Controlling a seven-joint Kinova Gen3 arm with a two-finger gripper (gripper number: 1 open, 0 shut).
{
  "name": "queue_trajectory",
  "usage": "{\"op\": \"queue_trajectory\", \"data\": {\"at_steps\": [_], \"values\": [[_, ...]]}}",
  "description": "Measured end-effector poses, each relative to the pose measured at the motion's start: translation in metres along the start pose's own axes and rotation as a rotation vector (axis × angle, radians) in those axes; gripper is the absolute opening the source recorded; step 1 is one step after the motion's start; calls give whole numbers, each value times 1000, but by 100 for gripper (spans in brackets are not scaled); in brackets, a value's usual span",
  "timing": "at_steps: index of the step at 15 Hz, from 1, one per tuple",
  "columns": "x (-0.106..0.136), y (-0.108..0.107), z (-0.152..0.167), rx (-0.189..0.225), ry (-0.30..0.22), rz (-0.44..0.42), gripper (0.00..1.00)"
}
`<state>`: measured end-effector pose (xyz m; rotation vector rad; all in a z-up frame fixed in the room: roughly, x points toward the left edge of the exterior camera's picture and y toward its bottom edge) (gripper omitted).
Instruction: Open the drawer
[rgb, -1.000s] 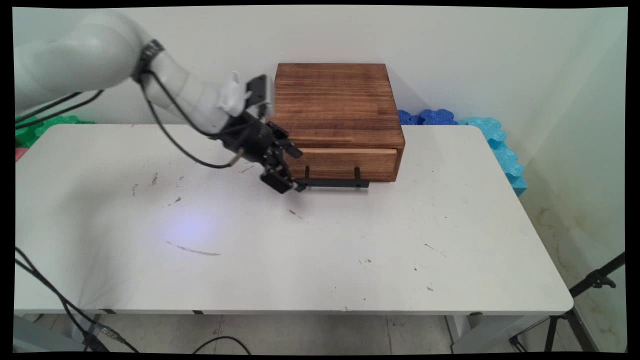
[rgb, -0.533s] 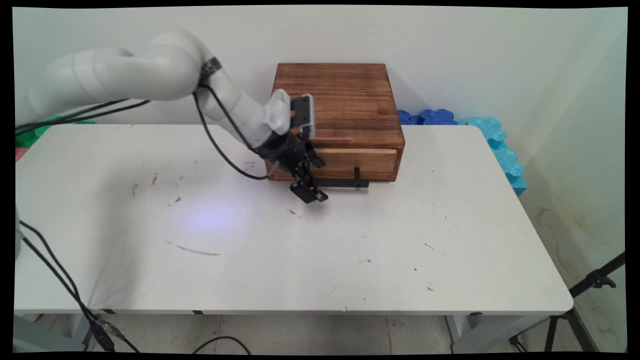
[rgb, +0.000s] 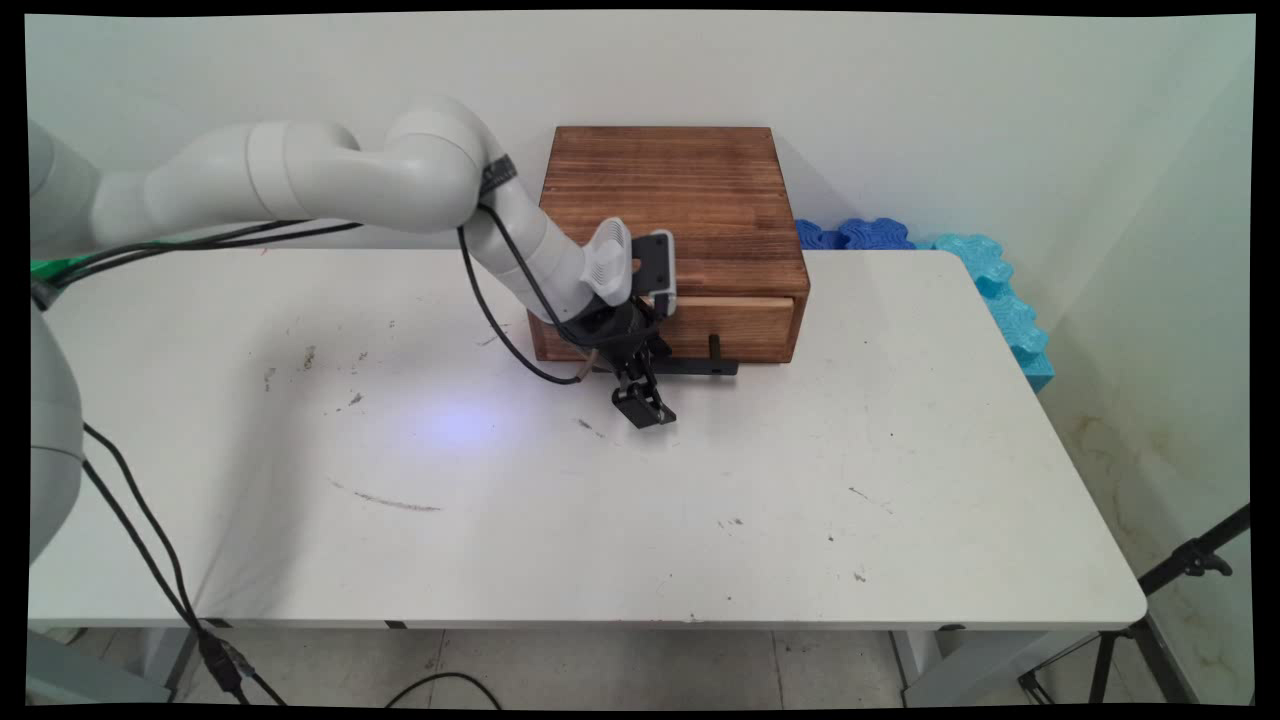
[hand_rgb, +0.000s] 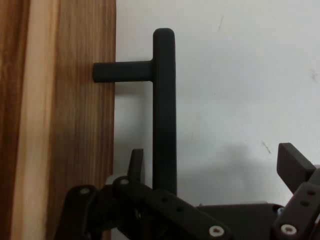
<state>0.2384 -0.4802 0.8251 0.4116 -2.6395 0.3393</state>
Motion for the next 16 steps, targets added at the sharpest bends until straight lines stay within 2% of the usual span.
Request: {"op": "queue_trajectory", "data": {"at_steps": [9, 16], "values": [[8, 4, 25, -4, -40, 20, 100], [15, 12, 32, -5, -57, 6, 100]]}}
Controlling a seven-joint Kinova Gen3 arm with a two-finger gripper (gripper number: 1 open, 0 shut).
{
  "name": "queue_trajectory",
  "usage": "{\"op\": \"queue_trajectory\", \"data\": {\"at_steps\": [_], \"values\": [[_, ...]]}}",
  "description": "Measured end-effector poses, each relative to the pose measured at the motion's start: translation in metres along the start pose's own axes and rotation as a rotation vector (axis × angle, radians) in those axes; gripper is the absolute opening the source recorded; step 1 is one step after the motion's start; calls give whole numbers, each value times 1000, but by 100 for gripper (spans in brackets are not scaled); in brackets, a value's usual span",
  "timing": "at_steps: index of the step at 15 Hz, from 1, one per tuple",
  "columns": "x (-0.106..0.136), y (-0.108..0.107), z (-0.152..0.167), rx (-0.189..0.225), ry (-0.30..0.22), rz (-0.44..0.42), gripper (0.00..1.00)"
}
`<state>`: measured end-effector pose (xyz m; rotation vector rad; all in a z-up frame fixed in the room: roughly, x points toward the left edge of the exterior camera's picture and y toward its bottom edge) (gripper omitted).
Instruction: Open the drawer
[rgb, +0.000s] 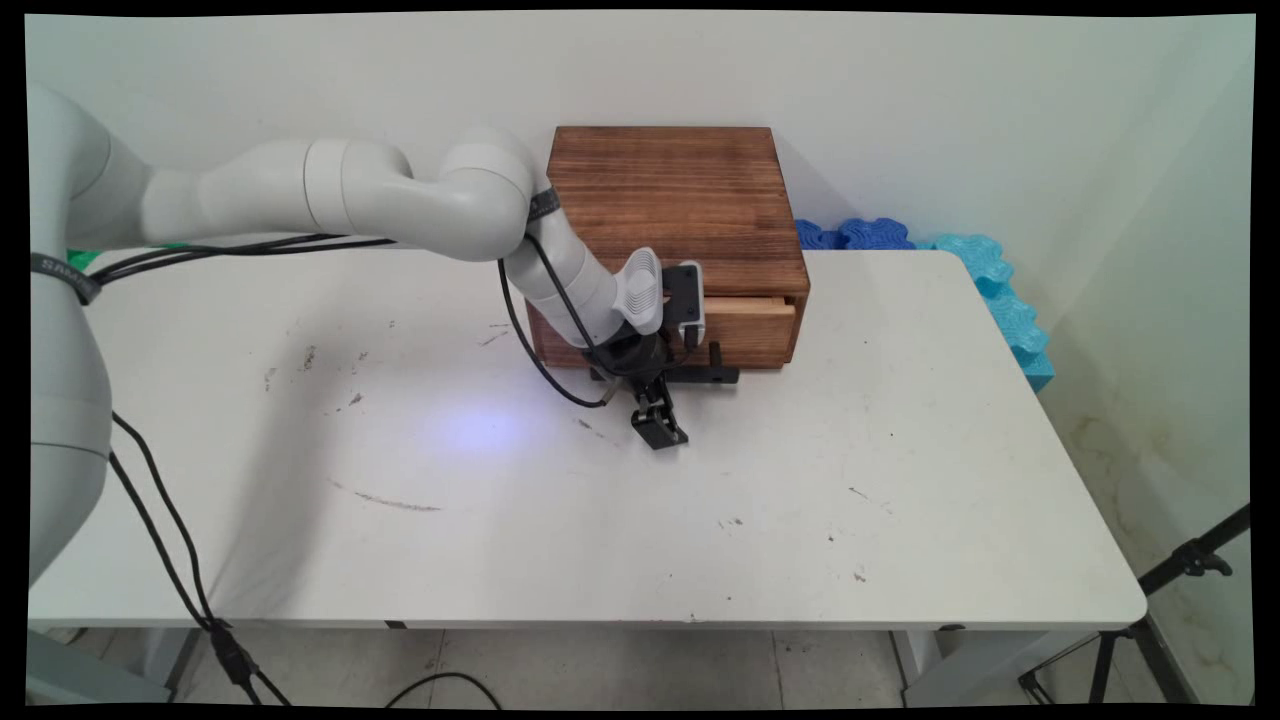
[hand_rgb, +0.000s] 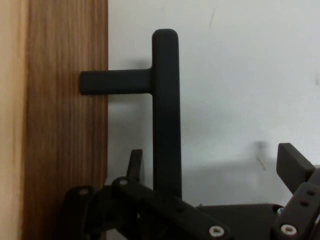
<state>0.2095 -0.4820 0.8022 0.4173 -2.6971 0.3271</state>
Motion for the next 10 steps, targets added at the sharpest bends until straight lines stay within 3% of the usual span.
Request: {"op": "queue_trajectory", "data": {"at_steps": [10], "values": [[9, 37, -7, -35, -17, -31, 100]]}}
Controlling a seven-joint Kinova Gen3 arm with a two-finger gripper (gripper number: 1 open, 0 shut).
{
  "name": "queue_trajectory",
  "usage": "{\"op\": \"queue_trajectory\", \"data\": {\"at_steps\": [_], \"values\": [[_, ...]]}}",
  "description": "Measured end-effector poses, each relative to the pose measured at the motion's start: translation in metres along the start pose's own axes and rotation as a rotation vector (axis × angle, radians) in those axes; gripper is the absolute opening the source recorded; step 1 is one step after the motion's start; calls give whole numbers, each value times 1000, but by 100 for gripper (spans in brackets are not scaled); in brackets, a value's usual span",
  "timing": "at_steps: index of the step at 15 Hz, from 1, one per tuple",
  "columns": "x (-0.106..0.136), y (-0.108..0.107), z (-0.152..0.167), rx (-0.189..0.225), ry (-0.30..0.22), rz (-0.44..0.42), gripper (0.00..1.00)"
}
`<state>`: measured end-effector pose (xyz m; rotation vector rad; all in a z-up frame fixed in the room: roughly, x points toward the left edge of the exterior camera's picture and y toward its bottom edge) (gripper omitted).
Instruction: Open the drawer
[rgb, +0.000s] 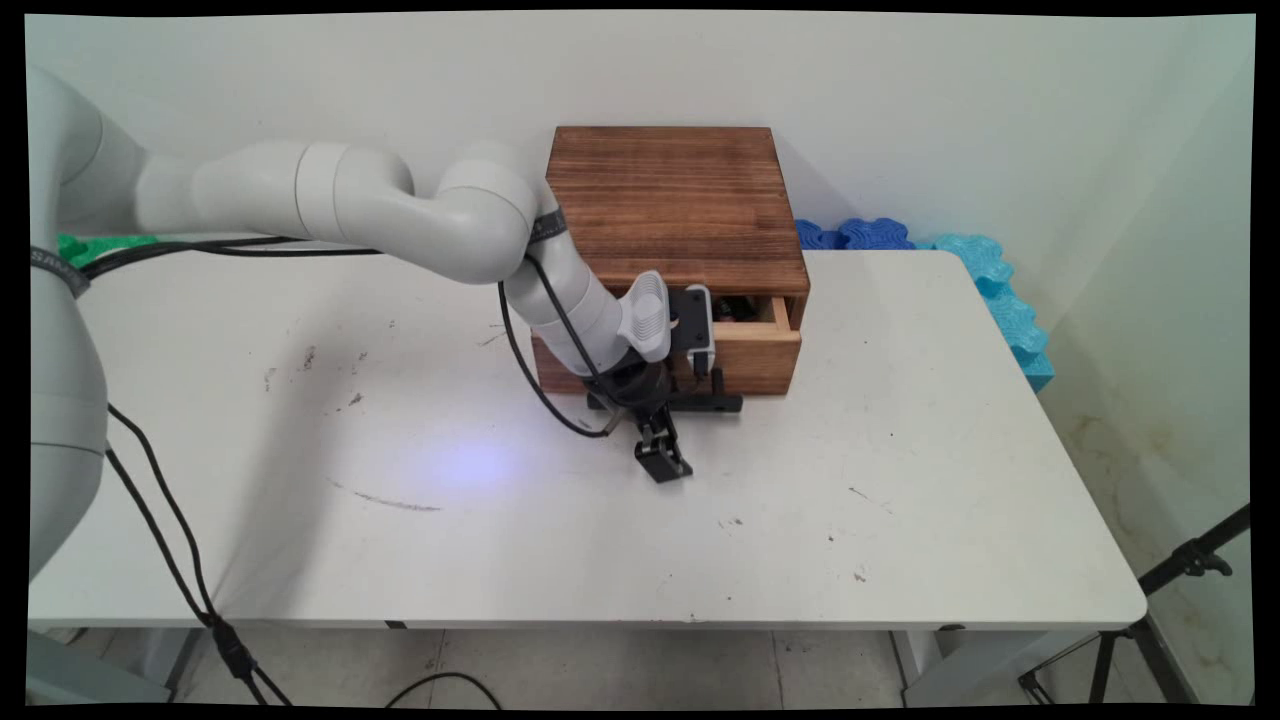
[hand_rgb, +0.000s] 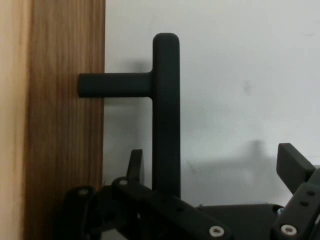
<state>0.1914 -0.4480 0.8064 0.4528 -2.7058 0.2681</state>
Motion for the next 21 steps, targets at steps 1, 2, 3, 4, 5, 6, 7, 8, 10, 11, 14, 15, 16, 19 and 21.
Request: {"op": "queue_trajectory", "data": {"at_steps": [1, 2, 3, 4, 5, 6, 7, 8, 10, 11, 14, 15, 16, 19, 21], "values": [[1, 4, -1, -4, -1, -1, 100], [1, 10, -2, -10, -2, -3, 100], [2, 15, -4, -15, -2, -3, 100], [3, 20, -5, -20, -3, -4, 100], [4, 25, -7, -26, -3, -4, 100], [4, 28, -7, -29, -4, -5, 100], [4, 33, -9, -34, -4, -5, 100], [5, 38, -10, -39, -4, -6, 100], [6, 48, -13, -50, -5, -7, 100], [6, 53, -14, -55, -5, -9, 100], [8, 68, -18, -70, -5, -12, 100], [8, 72, -20, -75, -6, -14, 100], [9, 77, -21, -80, -6, -15, 100], [10, 90, -26, -94, -4, -20, 100], [12, 98, -29, -104, -3, -24, 100]]}}
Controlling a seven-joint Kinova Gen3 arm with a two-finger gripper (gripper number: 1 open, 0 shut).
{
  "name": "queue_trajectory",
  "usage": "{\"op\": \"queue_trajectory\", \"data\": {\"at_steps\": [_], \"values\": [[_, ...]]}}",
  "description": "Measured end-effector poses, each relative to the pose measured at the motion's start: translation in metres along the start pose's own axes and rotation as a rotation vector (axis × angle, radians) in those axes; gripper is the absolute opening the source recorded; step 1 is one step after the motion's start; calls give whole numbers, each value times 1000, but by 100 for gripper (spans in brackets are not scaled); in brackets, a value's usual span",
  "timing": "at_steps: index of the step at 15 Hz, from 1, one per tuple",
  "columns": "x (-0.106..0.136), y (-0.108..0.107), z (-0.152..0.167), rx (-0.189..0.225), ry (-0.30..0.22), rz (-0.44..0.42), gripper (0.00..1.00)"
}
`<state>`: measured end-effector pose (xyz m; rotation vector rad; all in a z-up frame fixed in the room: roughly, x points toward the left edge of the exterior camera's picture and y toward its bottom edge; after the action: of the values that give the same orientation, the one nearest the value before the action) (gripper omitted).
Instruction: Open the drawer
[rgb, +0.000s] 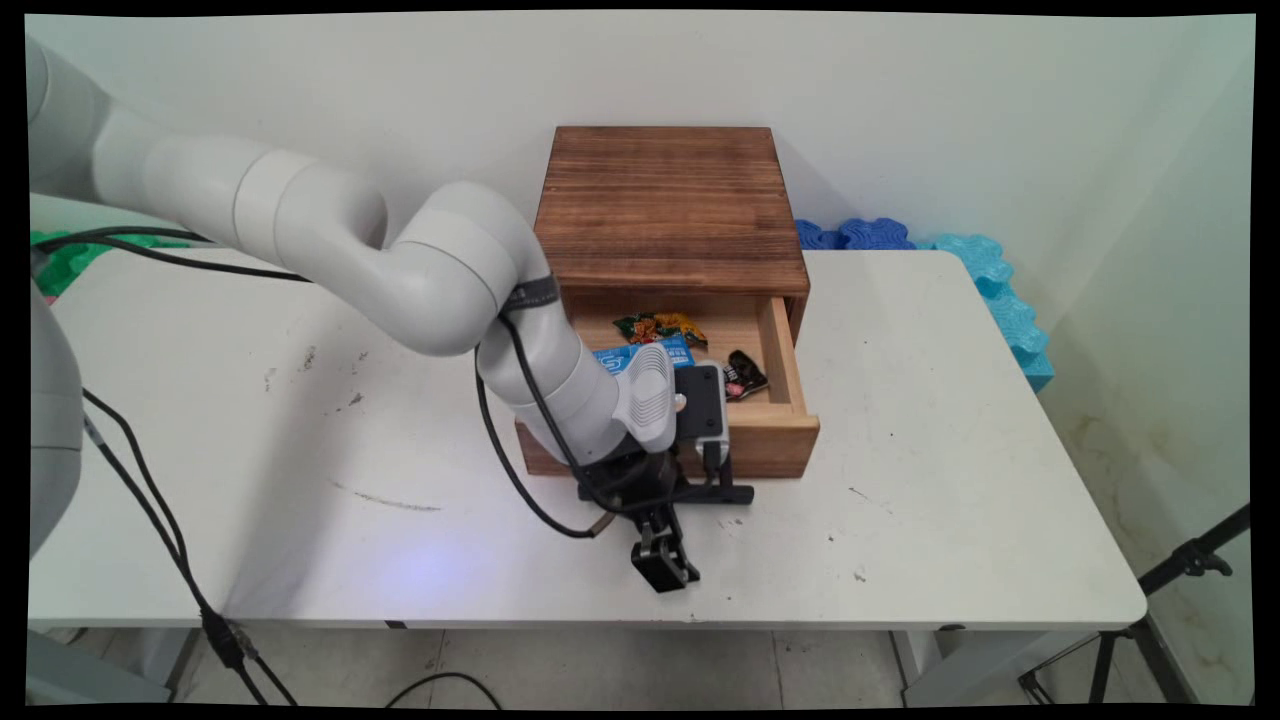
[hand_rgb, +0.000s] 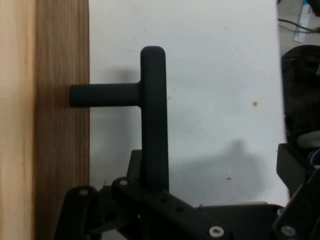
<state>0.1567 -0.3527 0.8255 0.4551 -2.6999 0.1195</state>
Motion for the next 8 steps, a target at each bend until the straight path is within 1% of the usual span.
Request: {"op": "queue_trajectory", "data": {"at_steps": [8], "values": [[1, 28, -7, -34, 5, -8, 100]]}}
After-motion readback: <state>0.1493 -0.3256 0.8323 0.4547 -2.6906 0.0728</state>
